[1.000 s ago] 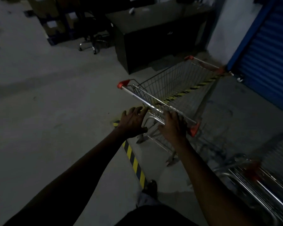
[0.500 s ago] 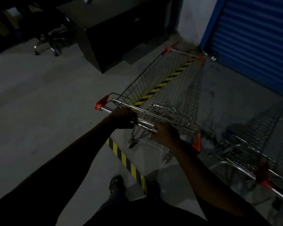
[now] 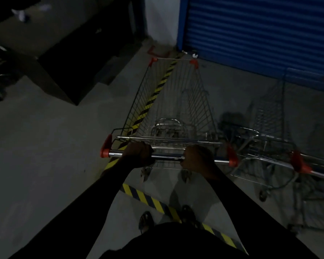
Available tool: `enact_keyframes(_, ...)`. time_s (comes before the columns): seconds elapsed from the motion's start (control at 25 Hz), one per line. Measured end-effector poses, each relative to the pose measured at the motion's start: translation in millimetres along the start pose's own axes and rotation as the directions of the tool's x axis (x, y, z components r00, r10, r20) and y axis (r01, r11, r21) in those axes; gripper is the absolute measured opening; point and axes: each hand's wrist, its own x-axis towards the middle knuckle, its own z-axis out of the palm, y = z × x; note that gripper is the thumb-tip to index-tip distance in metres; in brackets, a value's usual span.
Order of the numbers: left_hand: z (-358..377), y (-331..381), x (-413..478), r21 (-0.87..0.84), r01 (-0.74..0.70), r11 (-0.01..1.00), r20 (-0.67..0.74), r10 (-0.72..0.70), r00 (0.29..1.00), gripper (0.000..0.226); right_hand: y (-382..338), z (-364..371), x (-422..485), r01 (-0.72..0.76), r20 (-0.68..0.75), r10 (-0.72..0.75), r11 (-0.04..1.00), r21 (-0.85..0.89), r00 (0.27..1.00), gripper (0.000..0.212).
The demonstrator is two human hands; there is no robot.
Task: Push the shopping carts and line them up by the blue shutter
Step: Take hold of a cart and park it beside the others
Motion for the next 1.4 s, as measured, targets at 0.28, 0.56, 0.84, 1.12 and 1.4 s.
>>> enact_keyframes(0.28, 2.2, -10.6, 1.2, 0.317, -0.227, 0.921, -0.09, 0.267, 0.959, 0.037, -8.9, 4.3, -9.8, -0.044, -0.176, 0.025, 0.993, -0.106, 0.984, 0.026)
enact_keyframes(0.56, -12.3, -17.2, 33.9, 0.326, -0.284, 0.902, -0.108, 0.334, 0.936, 0.037, -9.5, 2.9, 10.3, -0.099, -0.209, 0.063, 0.981, -0.166, 0.976, 0.027)
enact_keyframes(0.84, -35.5, -9.3, 90.9, 0.401, -0.322, 0.857, -0.122, 0.398, 0.909, 0.037, 9.6, -13.8, 58.3, -0.112, -0.211, 0.087, 0.988, -0.105, 0.973, 0.034)
enact_keyframes(1.12, -74.3, 21.8, 169.0, 0.34, -0.311, 0.887, -0.134, 0.373, 0.918, 0.034, 42.6, -50.6, 116.8, -0.13, -0.237, 0.11, 0.989, -0.068, 0.965, 0.031)
enact_keyframes(1.4, -107.5, 42.1, 244.4, 0.415, -0.423, 0.806, -0.065, 0.489, 0.87, 0.042, 82.9, -59.3, 184.0, -0.028, -0.359, 0.011, 0.999, -0.045, 0.933, 0.021)
